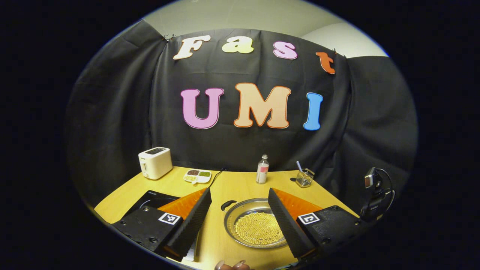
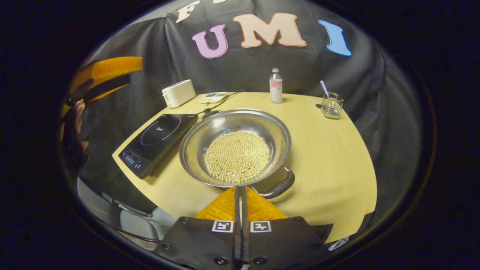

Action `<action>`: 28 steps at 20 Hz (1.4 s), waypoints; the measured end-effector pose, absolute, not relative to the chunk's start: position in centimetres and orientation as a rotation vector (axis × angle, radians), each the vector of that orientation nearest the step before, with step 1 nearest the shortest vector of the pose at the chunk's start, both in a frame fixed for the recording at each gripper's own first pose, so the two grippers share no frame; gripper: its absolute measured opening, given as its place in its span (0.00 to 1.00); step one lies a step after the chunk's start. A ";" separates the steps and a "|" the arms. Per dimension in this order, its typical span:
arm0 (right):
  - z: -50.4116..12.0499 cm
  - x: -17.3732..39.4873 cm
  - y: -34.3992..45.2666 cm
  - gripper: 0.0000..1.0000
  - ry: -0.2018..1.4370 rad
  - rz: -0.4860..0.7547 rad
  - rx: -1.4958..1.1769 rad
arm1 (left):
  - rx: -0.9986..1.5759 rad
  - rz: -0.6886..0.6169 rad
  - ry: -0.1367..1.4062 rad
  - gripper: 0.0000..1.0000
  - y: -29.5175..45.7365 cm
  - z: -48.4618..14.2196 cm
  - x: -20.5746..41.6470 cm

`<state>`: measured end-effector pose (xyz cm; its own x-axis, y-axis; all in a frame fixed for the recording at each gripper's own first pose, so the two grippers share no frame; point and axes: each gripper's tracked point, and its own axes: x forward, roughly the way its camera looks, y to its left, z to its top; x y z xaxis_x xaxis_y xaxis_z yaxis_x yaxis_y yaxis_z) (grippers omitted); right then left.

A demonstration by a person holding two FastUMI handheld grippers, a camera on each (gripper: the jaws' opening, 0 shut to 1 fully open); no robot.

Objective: First push the handle of the pot to place it horizontally, then grasp the pot with both hands and set it on the induction cooktop.

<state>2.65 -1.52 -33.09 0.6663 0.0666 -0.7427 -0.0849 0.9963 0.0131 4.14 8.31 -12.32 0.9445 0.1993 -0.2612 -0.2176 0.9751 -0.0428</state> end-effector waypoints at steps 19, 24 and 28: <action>-37.3 2.7 -3.0 0.02 0.943 0.195 -0.046 | -0.014 0.323 0.310 0.98 8.1 -13.0 3.6; -37.2 3.1 -4.2 0.00 0.938 0.217 -0.064 | -0.012 0.352 0.308 0.98 7.8 -12.8 3.4; -37.4 4.6 -6.0 0.02 0.934 0.215 -0.091 | -0.023 0.369 0.309 0.98 7.4 -12.8 3.2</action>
<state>4.58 -6.05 -37.35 0.5752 0.1439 -0.8053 -0.2223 0.9749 0.0154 3.23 7.39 -12.80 0.8864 0.3512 -0.3015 -0.3582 0.9330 0.0336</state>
